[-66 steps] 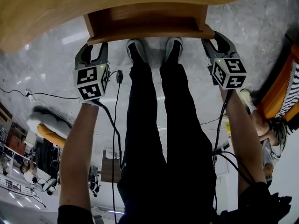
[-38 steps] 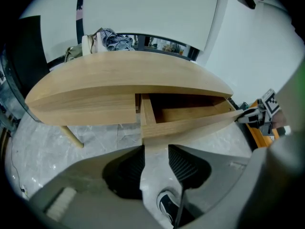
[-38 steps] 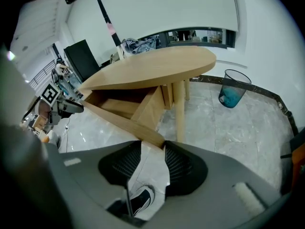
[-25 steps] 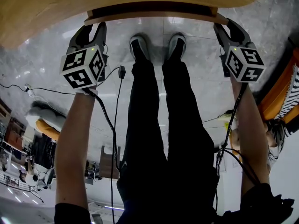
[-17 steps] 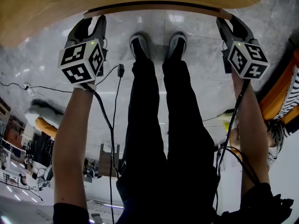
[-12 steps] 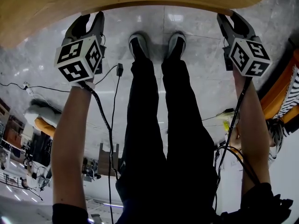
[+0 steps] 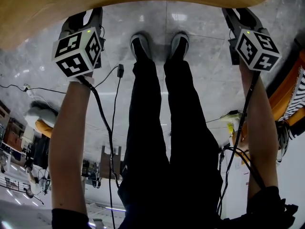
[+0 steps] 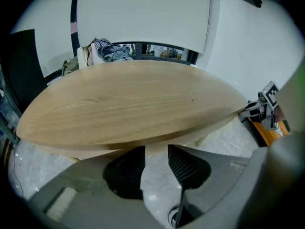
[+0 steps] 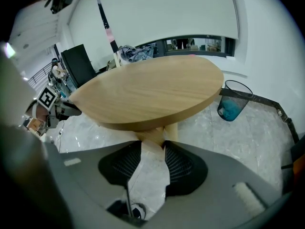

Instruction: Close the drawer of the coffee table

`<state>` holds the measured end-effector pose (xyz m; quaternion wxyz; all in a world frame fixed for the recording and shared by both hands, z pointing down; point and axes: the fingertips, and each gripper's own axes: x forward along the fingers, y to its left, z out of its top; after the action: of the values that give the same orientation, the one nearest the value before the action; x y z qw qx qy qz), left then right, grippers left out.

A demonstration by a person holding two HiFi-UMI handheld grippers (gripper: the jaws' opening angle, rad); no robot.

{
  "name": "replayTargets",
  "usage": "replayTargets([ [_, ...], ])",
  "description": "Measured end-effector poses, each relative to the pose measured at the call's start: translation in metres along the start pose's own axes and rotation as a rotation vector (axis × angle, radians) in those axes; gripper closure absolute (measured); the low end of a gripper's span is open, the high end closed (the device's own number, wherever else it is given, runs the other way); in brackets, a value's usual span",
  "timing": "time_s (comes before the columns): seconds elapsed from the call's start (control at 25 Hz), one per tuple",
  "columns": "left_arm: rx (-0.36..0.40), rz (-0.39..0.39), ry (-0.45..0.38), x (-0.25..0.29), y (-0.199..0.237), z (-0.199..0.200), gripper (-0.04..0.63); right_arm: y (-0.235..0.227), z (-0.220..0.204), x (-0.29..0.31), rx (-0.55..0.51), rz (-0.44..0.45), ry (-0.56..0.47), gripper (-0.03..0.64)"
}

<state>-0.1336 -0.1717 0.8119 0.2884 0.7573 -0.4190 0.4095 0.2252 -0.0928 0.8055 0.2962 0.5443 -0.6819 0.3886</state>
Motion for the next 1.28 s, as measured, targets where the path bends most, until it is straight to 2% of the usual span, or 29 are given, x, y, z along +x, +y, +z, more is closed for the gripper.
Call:
replayTargets([
  [0.16,-0.025,0.013,-0.014,0.005,0.0,0.003,0.436,-0.004,0.005,0.003,0.001,0.001,-0.022,0.456],
  [0.56,0.003,0.029,-0.016,0.002,-0.001,0.003,0.436,-0.004,0.005,0.0,-0.009,0.005,-0.038,0.456],
  [0.72,0.0,0.018,-0.001,-0.001,-0.007,-0.002,0.436,-0.003,0.005,-0.009,0.078,0.017,-0.102,0.472],
  [0.84,-0.017,0.01,0.047,-0.015,-0.017,-0.028,0.437,0.005,-0.008,-0.025,0.14,0.032,-0.106,0.48],
  [0.96,-0.046,0.008,0.091,-0.043,-0.034,-0.055,0.436,0.03,-0.025,-0.048,0.192,0.094,-0.068,0.48],
  [1.08,-0.056,-0.04,0.07,-0.089,-0.071,-0.054,0.436,0.079,-0.03,-0.083,0.197,0.223,-0.032,0.48],
  [1.2,0.011,-0.11,-0.008,-0.135,-0.115,-0.029,0.437,0.121,-0.012,-0.122,0.129,0.326,-0.047,0.482],
  [1.28,0.09,-0.129,-0.07,-0.157,-0.139,-0.004,0.436,0.131,0.015,-0.147,0.095,0.346,-0.101,0.483],
])
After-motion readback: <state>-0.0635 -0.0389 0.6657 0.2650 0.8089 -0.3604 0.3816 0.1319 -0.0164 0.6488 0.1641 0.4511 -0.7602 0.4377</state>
